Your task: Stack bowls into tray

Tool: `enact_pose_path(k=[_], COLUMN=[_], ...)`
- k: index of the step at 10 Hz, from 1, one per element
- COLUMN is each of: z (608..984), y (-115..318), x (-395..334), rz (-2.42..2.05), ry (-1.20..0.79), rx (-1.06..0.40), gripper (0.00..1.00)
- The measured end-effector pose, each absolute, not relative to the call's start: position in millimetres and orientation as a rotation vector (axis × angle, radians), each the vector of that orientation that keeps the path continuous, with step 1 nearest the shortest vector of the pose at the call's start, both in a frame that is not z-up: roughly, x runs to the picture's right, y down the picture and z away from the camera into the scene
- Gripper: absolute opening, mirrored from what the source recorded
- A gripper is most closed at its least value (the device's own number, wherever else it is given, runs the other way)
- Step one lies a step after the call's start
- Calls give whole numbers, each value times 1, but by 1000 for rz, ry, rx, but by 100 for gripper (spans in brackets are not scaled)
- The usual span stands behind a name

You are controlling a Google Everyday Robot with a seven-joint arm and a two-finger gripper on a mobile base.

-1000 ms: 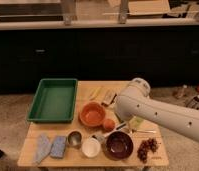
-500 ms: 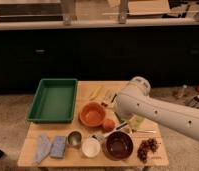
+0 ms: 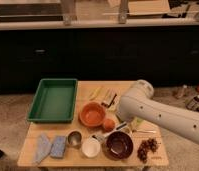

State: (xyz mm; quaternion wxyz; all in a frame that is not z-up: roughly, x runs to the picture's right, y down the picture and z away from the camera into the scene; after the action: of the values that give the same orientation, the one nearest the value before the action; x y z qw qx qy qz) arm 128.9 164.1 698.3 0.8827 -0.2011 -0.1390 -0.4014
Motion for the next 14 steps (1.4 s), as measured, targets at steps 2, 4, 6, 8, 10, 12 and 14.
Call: enact_pose_path(k=[2,4,6,8,10,12,14], z=[683,675,677,684,691,698,703], y=[194,219,242,258,270,280,289], x=[152,166,169,167,164,154,148], rz=[-811,-782,-758,-765,-760,-761,-757], ry=[-300,-303,-317,-333,-344,-354,-359], rx=[-435,-448,-468,-486,-504,-520,-540], gripper=[80,80,80,80,80,80,80])
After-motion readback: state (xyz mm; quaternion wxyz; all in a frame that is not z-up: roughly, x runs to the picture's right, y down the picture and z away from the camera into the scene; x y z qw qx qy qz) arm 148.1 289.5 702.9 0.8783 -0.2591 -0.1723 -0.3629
